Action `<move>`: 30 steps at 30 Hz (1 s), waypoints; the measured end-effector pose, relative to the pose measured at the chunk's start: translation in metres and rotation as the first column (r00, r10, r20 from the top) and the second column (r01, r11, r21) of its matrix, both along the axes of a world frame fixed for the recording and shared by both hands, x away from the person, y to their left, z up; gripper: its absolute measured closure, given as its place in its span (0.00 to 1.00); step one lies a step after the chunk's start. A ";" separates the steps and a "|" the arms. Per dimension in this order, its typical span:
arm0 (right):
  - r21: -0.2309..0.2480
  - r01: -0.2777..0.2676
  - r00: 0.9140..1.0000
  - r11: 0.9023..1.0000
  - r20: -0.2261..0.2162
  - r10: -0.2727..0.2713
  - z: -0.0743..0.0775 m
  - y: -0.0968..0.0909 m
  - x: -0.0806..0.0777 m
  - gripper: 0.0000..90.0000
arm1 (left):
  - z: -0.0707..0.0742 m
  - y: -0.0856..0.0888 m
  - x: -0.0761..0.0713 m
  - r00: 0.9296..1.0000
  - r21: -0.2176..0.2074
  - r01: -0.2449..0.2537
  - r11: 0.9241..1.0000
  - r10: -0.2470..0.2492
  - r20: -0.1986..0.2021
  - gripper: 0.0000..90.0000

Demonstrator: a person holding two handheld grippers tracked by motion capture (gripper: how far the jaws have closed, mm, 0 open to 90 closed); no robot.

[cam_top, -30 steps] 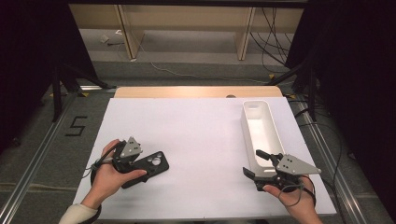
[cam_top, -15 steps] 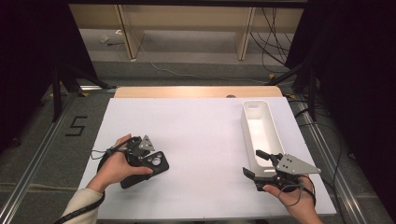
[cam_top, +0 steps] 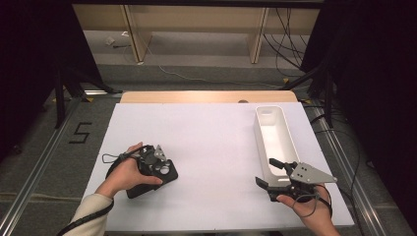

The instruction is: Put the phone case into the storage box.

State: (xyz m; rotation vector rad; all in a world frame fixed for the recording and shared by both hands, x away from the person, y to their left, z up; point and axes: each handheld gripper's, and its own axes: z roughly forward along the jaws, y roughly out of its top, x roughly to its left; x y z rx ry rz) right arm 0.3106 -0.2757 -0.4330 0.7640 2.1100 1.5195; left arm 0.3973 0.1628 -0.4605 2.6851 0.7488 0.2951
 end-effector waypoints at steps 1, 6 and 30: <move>0.000 0.000 1.000 1.000 0.000 0.000 0.000 0.000 0.000 0.25 | -0.001 0.000 0.000 1.000 0.005 0.004 1.000 -0.004 -0.007 0.11; -0.002 0.000 1.000 1.000 -0.004 0.000 0.000 0.000 0.000 0.25 | -0.002 -0.001 0.002 1.000 0.028 0.014 0.999 -0.014 -0.004 0.11; -0.009 -0.002 1.000 1.000 -0.005 0.002 -0.001 0.000 0.000 0.25 | -0.008 -0.004 0.007 0.995 0.125 0.034 0.992 -0.022 -0.095 0.09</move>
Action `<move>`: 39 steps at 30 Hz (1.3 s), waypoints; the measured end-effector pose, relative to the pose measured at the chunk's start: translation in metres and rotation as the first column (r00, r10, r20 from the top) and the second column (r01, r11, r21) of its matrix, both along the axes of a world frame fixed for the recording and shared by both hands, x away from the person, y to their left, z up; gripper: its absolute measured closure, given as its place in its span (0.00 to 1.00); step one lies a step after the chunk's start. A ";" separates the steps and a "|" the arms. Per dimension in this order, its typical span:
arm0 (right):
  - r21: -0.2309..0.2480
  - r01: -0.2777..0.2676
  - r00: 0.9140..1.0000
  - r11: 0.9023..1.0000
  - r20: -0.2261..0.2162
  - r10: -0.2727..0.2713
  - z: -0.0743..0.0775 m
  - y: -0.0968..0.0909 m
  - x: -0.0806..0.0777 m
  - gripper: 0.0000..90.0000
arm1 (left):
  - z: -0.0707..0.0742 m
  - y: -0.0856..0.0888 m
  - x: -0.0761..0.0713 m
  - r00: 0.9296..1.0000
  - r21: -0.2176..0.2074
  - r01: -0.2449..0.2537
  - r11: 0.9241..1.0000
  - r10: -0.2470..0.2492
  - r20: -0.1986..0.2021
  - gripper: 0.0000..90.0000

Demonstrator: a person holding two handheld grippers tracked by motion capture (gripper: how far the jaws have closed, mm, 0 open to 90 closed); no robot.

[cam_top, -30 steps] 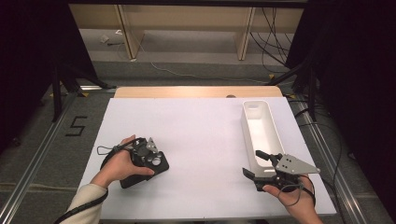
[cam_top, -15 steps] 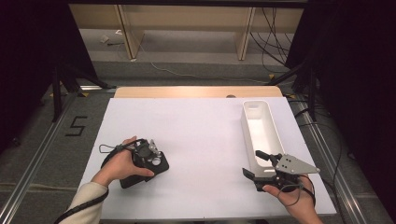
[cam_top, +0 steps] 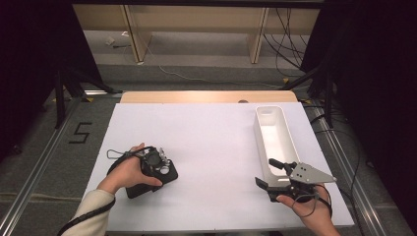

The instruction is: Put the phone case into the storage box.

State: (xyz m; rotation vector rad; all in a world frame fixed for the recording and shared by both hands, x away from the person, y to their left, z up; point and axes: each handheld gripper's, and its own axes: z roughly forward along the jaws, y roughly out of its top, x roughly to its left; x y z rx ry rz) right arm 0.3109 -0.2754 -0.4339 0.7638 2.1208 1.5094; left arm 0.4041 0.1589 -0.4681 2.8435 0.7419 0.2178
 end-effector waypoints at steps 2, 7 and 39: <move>0.000 -0.001 1.000 1.000 -0.001 0.001 0.000 0.000 0.000 0.25 | 0.000 0.000 0.000 1.000 0.008 0.003 1.000 -0.003 -0.007 0.09; -0.003 -0.002 1.000 1.000 -0.001 0.002 0.000 0.000 0.000 0.25 | 0.001 0.001 0.001 1.000 0.023 0.005 1.000 -0.005 -0.030 0.11; -0.012 -0.008 1.000 1.000 -0.012 0.008 -0.001 0.000 0.000 0.25 | -0.003 0.006 0.010 0.993 0.021 -0.014 1.000 0.016 -0.118 0.11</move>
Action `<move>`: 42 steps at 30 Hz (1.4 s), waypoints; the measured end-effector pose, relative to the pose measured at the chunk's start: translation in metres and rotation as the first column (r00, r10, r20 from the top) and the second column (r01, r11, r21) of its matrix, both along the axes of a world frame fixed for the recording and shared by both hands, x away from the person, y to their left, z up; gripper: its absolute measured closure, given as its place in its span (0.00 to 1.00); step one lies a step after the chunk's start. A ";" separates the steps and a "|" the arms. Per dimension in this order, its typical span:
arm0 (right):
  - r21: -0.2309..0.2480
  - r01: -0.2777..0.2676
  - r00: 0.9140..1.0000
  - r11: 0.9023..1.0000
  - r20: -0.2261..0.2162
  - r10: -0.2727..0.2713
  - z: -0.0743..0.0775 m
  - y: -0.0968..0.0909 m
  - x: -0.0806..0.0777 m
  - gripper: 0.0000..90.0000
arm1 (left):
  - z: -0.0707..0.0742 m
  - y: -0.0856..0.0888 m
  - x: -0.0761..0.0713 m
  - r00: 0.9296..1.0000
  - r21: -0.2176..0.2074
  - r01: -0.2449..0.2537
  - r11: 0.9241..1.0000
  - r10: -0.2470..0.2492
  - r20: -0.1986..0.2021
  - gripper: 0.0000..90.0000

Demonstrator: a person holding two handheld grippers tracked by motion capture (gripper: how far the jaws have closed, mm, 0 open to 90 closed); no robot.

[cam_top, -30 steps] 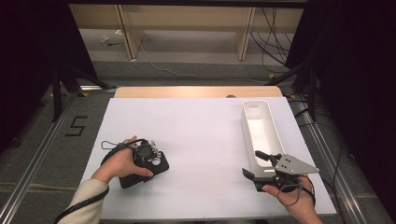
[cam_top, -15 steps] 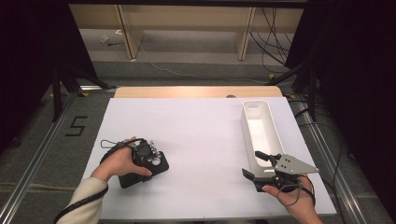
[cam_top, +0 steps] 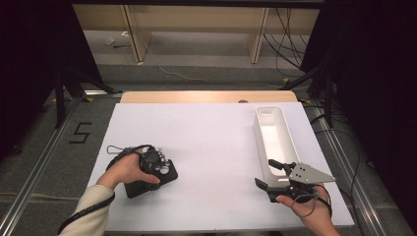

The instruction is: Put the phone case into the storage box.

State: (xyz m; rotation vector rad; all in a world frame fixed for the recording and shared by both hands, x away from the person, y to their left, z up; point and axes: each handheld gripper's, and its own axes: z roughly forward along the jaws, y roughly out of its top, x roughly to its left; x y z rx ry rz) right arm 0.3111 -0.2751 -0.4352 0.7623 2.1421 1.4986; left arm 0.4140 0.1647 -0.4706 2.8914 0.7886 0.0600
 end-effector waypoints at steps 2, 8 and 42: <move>0.000 0.000 1.000 1.000 0.000 0.000 0.000 0.000 0.000 0.25 | 0.000 0.000 0.000 1.000 0.002 0.002 1.000 -0.002 -0.002 0.11; -0.001 0.000 1.000 1.000 0.000 0.000 0.000 0.000 0.000 0.25 | 0.001 -0.001 0.001 1.000 0.010 -0.002 1.000 0.002 -0.009 0.13; -0.002 -0.002 1.000 1.000 -0.001 0.002 0.000 0.000 0.000 0.25 | 0.002 0.000 -0.002 1.000 -0.004 0.000 1.000 0.000 0.001 0.16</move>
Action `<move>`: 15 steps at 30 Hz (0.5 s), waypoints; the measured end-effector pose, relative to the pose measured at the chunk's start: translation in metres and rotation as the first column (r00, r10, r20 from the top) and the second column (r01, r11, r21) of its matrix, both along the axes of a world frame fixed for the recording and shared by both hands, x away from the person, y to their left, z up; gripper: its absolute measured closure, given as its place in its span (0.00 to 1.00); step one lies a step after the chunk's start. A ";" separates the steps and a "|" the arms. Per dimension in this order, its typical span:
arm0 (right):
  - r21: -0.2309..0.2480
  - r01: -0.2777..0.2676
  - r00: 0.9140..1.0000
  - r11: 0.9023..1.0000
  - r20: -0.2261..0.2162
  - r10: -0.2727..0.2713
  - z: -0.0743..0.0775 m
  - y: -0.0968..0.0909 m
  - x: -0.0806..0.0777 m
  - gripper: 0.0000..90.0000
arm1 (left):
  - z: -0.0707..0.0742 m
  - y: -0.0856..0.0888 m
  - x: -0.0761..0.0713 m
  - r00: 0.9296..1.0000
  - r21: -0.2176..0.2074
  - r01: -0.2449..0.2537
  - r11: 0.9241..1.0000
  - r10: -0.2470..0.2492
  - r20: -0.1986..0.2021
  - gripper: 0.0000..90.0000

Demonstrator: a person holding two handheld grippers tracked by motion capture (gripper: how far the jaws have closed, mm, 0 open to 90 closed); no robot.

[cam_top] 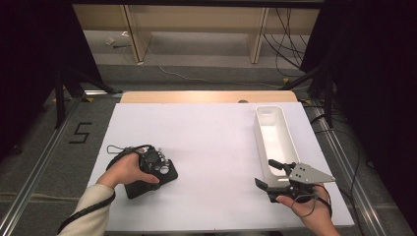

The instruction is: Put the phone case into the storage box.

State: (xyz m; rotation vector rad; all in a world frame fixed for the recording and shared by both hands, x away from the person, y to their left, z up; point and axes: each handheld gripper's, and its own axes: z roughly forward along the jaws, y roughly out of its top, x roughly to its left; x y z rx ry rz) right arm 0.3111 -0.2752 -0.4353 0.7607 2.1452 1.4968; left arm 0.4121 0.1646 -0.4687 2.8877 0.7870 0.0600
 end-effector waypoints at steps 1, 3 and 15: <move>0.000 0.000 1.000 1.000 0.000 0.000 0.000 0.000 0.000 0.25 | 0.000 0.000 0.000 1.000 0.000 0.000 1.000 0.000 0.000 0.16; 0.000 -0.001 1.000 1.000 0.000 0.001 0.000 0.000 0.000 0.25 | 0.000 0.000 0.000 1.000 -0.003 0.003 1.000 -0.003 0.004 0.17; 0.003 -0.002 1.000 1.000 0.001 0.002 0.000 0.000 0.000 0.25 | 0.003 0.004 -0.001 1.000 -0.047 -0.008 0.999 0.009 0.030 0.17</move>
